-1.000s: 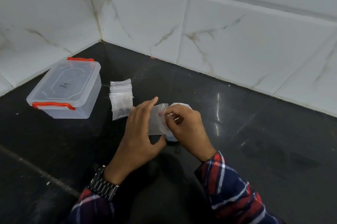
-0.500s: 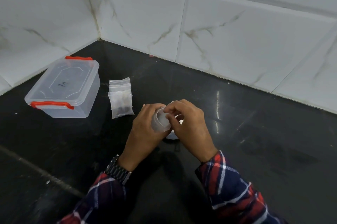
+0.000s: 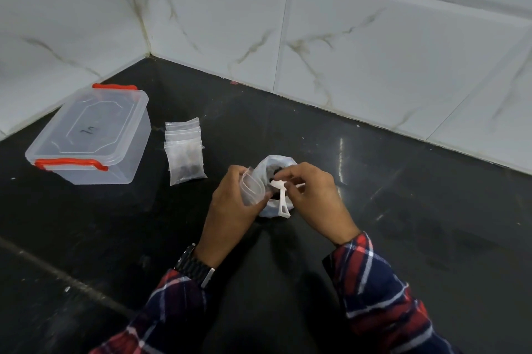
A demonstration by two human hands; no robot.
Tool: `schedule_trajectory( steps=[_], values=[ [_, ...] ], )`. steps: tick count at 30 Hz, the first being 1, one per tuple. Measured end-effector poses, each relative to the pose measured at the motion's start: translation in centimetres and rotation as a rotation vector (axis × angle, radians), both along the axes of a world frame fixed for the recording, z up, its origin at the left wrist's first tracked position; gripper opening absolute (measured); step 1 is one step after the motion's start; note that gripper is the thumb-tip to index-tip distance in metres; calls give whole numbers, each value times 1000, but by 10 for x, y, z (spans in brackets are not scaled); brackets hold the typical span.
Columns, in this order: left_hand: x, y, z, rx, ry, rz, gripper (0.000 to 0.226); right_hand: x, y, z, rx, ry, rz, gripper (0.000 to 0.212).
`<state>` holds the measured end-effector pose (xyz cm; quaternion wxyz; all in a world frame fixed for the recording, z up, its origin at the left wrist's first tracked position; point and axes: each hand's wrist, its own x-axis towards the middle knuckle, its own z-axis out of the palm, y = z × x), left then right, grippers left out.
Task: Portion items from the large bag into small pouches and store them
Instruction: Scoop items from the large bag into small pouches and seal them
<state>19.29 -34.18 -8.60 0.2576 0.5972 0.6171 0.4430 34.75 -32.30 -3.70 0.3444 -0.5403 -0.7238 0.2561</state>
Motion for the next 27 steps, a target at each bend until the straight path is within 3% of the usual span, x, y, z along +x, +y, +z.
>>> schedule_trajectory(
  steps=[3, 6, 11, 20, 24, 27],
  values=[
    [3, 2, -8, -71, 8, 48, 47, 9, -5, -7, -106, -237, 82, 43],
    [6, 3, -11, -124, 30, 79, 47, 12, -9, -21, -128, -327, 164, 48],
    [10, 9, -10, -212, 114, 78, 48, 9, -5, -36, -75, -579, 135, 38],
    [6, 19, -7, -156, -87, 79, 38, 19, 2, -24, 169, -184, -16, 13],
    [7, 20, -10, -148, -143, 105, 41, 14, -2, -15, 150, -55, 8, 22],
    [8, 17, -11, -213, -95, 114, 49, 10, -4, -22, 136, -103, 88, 25]
  ],
)
